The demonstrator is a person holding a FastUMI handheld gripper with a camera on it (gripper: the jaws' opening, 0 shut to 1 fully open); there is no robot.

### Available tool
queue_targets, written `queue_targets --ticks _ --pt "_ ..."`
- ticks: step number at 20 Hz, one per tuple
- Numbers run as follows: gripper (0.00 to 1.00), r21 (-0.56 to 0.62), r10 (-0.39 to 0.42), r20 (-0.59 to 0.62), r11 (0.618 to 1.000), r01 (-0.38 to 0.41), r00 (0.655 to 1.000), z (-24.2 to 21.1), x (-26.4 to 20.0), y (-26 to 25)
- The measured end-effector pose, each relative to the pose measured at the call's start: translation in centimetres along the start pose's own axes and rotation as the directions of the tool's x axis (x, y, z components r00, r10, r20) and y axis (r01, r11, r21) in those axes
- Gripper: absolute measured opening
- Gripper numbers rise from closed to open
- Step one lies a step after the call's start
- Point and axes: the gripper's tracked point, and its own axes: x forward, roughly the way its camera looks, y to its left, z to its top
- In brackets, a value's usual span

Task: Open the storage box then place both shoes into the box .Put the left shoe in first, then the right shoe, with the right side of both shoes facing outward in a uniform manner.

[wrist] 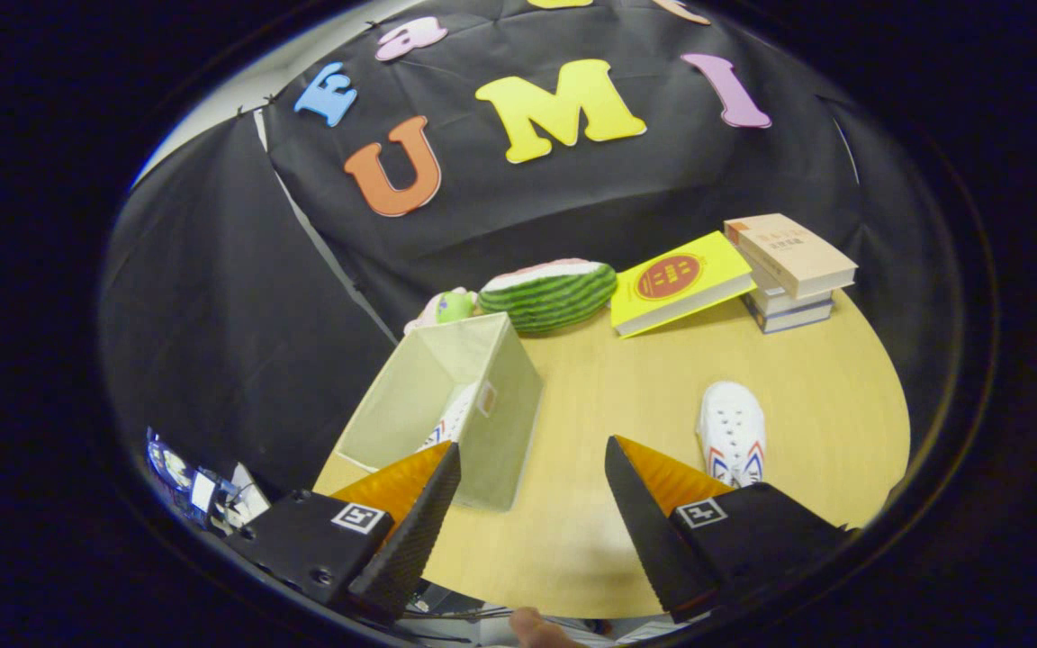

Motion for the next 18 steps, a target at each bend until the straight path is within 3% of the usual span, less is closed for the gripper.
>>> queue_targets --ticks 8,13,18 --pt "1.0 -0.008 -0.123 -0.101 0.992 0.123 0.987 -3.2 -0.6 -11.5" --pt "1.0 -0.008 -0.208 -0.205 0.977 0.211 0.956 -6.3 0.4 -18.1" --pt "1.0 0.019 -0.206 -0.33 0.974 0.225 0.921 -9.7 3.2 -22.0"
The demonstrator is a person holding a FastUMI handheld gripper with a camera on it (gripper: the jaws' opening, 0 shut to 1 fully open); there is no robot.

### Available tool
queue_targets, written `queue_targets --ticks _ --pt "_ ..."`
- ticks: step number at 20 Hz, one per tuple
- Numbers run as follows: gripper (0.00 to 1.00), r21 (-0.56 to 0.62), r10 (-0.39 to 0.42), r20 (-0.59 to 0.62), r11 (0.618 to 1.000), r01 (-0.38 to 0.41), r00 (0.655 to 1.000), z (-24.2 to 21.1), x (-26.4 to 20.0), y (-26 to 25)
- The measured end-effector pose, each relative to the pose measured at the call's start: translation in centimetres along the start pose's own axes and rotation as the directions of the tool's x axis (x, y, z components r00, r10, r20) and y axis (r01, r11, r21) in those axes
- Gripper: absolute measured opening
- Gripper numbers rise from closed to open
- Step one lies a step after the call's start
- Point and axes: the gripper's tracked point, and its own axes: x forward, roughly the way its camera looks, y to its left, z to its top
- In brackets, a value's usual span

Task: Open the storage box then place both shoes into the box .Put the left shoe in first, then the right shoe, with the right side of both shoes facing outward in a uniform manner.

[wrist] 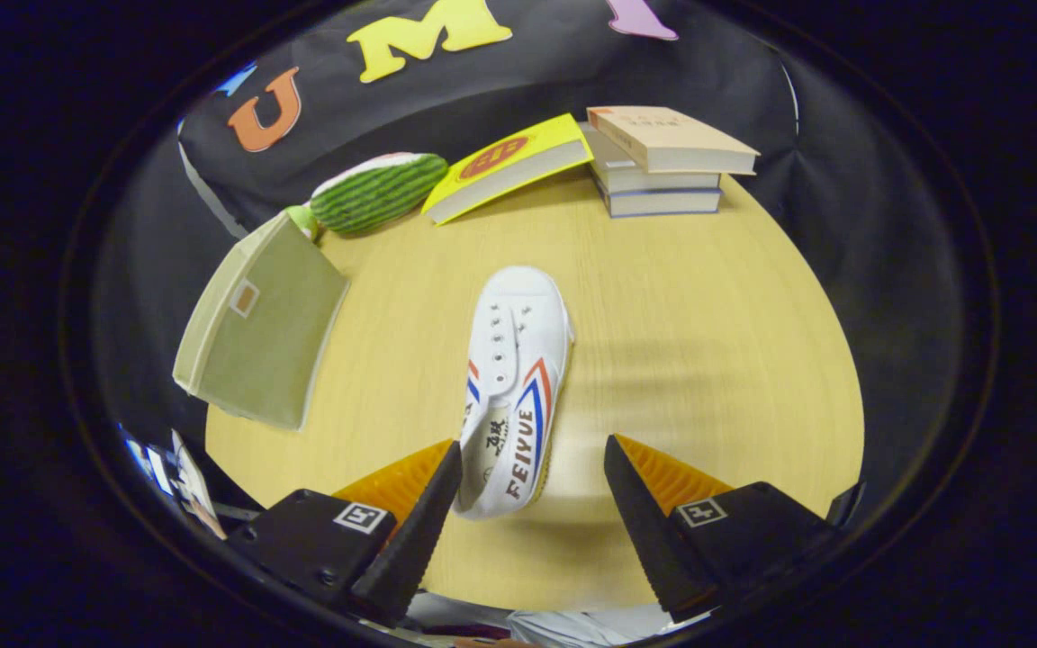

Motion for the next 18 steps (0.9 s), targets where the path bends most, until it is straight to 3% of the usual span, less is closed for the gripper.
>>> queue_targets --ticks 4,5,6,7,9,10,11,13,18 --pt "0.95 0.079 0.078 -0.098 0.994 -0.071 0.992 -1.7 4.4 -0.1" --pt "0.89 0.108 0.089 -0.034 0.991 -0.085 0.995 -0.9 3.3 -0.3" --pt "0.89 0.125 0.133 -0.022 0.984 -0.129 0.991 -0.2 4.1 0.7" --pt "0.75 0.117 0.137 -0.047 0.984 -0.131 0.989 -1.2 5.7 0.6" --pt "0.46 0.162 0.151 -0.027 0.976 -0.144 0.988 -0.6 4.6 0.4" --pt "0.44 0.198 0.167 -0.023 0.967 -0.159 0.986 -0.4 4.7 0.6" --pt "0.34 0.232 0.184 -0.012 0.957 -0.176 0.983 -0.1 4.8 0.6" --pt "0.26 0.264 0.194 0.011 0.946 -0.19 0.981 0.0 4.5 0.8" --pt "0.22 0.224 0.185 0.035 0.956 -0.188 0.982 0.2 2.2 2.4"
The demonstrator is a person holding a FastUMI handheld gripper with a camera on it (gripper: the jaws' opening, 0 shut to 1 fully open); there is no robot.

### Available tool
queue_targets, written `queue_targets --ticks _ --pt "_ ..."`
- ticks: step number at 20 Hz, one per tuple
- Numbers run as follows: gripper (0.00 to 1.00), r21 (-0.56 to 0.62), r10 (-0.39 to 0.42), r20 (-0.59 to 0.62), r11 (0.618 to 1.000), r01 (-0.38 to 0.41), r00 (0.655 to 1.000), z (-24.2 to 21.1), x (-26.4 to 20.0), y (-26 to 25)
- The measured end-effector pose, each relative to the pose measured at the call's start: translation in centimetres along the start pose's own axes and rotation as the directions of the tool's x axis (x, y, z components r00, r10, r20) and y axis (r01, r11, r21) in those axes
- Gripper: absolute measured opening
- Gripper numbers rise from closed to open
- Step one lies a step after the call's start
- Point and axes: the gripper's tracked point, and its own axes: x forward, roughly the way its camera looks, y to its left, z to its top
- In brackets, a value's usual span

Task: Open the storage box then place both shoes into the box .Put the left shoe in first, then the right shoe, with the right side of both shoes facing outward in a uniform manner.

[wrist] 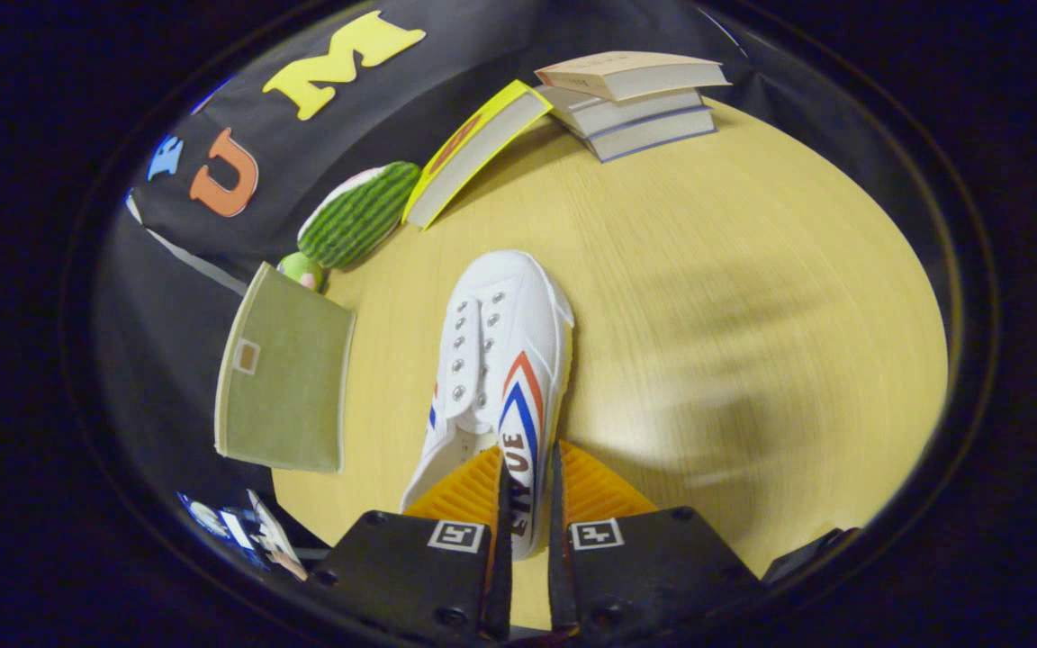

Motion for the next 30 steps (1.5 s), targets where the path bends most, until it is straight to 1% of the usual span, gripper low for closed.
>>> queue_targets --ticks 3,7,13,16,20,24,27,30 --pt "0.22 -0.028 0.016 0.041 0.999 -0.015 0.999 0.7 -2.1 3.3" --pt "0.22 -0.06 0.068 0.092 0.996 -0.062 0.993 2.0 -4.4 9.1" --pt "0.21 -0.059 0.136 0.167 0.99 -0.127 0.977 3.5 -7.7 17.9" --pt "0.21 -0.062 0.167 0.194 0.986 -0.157 0.967 3.8 -8.4 22.7" --pt "0.21 -0.077 0.203 0.221 0.979 -0.191 0.954 3.8 -7.4 29.1" --pt "0.21 -0.137 0.237 0.256 0.969 -0.207 0.937 3.2 -4.6 34.3" --pt "0.21 -0.149 0.236 0.258 0.968 -0.203 0.937 2.5 -1.3 36.3" --pt "0.21 -0.11 0.21 0.229 0.976 -0.189 0.95 1.7 2.5 36.6"
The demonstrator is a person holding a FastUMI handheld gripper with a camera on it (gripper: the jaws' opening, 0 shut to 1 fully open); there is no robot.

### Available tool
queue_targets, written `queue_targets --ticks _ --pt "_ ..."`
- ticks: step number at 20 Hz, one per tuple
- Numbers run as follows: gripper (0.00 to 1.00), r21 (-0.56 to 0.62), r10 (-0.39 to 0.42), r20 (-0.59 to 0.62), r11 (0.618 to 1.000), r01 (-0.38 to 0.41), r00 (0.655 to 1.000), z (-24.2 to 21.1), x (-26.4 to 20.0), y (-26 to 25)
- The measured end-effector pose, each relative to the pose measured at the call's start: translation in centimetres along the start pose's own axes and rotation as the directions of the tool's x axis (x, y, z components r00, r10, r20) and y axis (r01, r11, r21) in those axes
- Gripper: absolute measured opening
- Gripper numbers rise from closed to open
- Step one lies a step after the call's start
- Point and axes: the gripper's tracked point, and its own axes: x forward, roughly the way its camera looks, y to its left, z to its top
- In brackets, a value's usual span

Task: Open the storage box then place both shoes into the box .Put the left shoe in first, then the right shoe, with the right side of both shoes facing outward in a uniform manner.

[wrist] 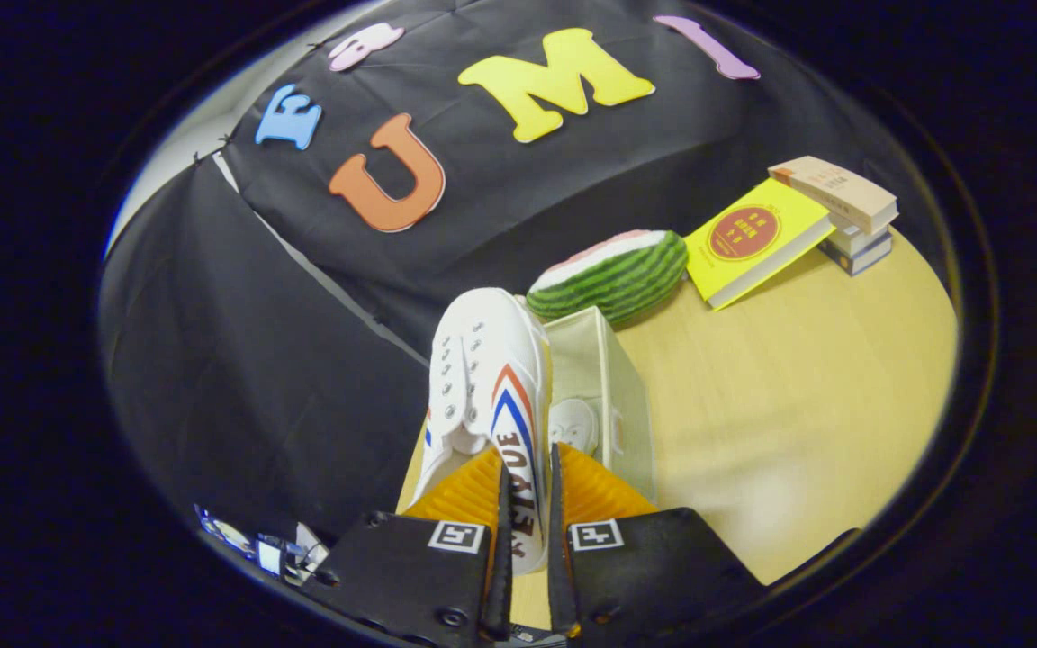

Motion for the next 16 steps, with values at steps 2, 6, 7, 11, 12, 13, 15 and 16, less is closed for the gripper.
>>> queue_targets --ticks 2,6,7,11,12,13,15,16 --pt "0.21 0.001 -0.036 -0.013 0.999 0.036 0.999 -0.6 1.6 -0.9" --pt "0.22 -0.01 -0.035 -0.003 0.999 0.035 0.999 -1.3 3.0 -1.5" --pt "0.22 -0.021 -0.02 0.007 1.0 0.02 1.0 -1.1 2.9 -1.5" --pt "1.0 -0.096 0.018 0.175 0.995 -0.001 0.984 2.0 -1.3 0.1" --pt "1.0 -0.115 0.008 0.193 0.993 0.014 0.981 1.9 -2.3 -0.1" --pt "1.0 -0.134 0.004 0.208 0.991 0.025 0.978 2.2 -3.2 0.0" --pt "1.0 -0.178 0.003 0.239 0.983 0.041 0.971 2.8 -5.0 0.1" --pt "1.0 -0.198 -0.002 0.262 0.979 0.056 0.965 3.1 -6.1 -0.1"
